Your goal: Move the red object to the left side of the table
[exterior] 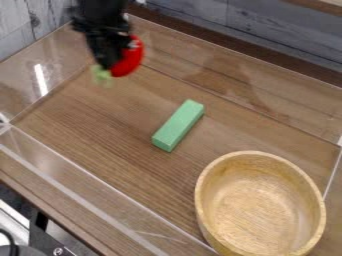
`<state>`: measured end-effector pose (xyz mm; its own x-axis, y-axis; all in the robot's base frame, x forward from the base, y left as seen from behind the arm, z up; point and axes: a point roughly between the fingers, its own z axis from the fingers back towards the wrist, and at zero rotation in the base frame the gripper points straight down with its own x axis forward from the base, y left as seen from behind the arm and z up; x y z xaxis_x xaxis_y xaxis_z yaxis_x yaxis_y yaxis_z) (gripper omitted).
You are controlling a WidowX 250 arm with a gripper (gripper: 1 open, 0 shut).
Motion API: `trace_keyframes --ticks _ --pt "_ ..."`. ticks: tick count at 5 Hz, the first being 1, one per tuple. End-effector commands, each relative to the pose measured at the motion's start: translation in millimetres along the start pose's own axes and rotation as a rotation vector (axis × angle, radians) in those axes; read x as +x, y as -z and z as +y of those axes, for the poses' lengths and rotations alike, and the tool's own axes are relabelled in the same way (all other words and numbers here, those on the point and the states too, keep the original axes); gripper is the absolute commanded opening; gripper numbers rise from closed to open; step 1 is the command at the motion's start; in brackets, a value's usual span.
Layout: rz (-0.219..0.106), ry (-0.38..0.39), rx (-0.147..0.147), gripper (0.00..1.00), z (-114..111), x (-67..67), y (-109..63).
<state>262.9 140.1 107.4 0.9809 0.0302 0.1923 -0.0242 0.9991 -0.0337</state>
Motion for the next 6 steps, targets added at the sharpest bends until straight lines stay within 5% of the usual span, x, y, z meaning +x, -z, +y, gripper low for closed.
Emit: trace_keyframes --ticks 1,4,6 --pt "-0.021 0.011 0.033 0.0 23.6 -3.3 6.9" --pt "0.025 0.023 0.069 0.0 49.1 -8.0 68.3" --pt "0.043 0.02 0.06 0.0 49.2 -5.2 81.7"
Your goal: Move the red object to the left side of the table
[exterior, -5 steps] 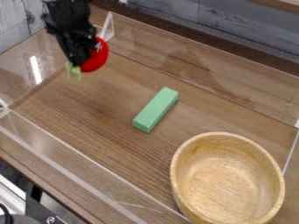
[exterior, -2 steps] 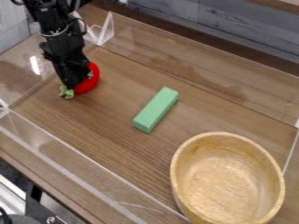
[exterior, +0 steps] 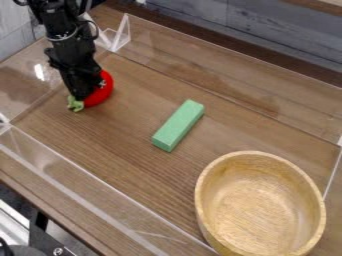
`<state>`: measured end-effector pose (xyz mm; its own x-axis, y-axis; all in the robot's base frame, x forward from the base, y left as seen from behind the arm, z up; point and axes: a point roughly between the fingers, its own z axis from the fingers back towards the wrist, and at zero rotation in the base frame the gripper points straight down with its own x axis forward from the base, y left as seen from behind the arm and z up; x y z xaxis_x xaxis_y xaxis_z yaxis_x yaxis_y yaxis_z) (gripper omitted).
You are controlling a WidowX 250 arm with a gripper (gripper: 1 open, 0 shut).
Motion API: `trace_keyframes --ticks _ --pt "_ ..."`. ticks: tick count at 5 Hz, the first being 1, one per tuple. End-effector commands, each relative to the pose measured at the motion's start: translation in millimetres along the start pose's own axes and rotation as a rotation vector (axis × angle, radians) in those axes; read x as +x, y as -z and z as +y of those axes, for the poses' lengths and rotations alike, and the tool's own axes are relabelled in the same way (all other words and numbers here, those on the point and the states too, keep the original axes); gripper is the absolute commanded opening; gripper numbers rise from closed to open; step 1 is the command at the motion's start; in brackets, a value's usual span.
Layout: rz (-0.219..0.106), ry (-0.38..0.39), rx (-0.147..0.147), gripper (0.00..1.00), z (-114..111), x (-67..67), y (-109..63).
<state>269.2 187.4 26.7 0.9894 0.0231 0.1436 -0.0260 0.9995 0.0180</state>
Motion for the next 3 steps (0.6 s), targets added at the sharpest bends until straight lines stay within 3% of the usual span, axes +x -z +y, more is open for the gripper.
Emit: trace_keyframes --ticks 1,3 --pt "0.001 0.01 0.004 0.0 -1.9 4.2 7.4" --pt "0.02 0.005 -0.008 0.0 -5.0 6.2 15.4"
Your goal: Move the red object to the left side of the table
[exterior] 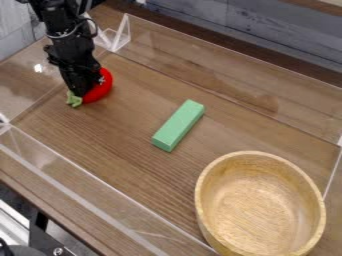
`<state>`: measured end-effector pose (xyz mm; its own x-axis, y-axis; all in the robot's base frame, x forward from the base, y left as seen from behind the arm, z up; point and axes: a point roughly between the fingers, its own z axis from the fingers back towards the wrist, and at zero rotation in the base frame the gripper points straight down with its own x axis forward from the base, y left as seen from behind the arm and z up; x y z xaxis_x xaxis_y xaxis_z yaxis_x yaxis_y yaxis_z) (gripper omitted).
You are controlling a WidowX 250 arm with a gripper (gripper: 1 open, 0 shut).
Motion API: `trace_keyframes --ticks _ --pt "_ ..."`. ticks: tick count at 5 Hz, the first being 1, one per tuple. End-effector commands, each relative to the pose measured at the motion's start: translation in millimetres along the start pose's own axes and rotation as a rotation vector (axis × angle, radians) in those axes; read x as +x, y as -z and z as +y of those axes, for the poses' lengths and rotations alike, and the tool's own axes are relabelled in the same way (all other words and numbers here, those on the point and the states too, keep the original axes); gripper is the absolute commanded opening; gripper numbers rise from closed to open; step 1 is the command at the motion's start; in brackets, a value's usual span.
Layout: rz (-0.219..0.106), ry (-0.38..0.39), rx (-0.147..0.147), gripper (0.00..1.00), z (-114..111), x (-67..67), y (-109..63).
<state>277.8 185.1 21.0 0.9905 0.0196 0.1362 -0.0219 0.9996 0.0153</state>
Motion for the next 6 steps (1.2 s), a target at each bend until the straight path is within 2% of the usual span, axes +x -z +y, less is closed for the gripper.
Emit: trace_keyframes --ticks 1,2,3,4,6 --pt "0.022 0.0 -0.01 0.0 -3.7 -0.1 10.5" --pt "0.033 -0.001 -0.015 0.0 -5.0 1.2 12.1" --pt "0.039 -0.007 -0.014 1.0 -5.0 2.5 9.6" --pt "0.044 -0.013 -0.013 1.0 -5.0 4.1 6.1" --pt "0.025 -0.023 -0.033 1.0 -9.2 13.8 -19.7"
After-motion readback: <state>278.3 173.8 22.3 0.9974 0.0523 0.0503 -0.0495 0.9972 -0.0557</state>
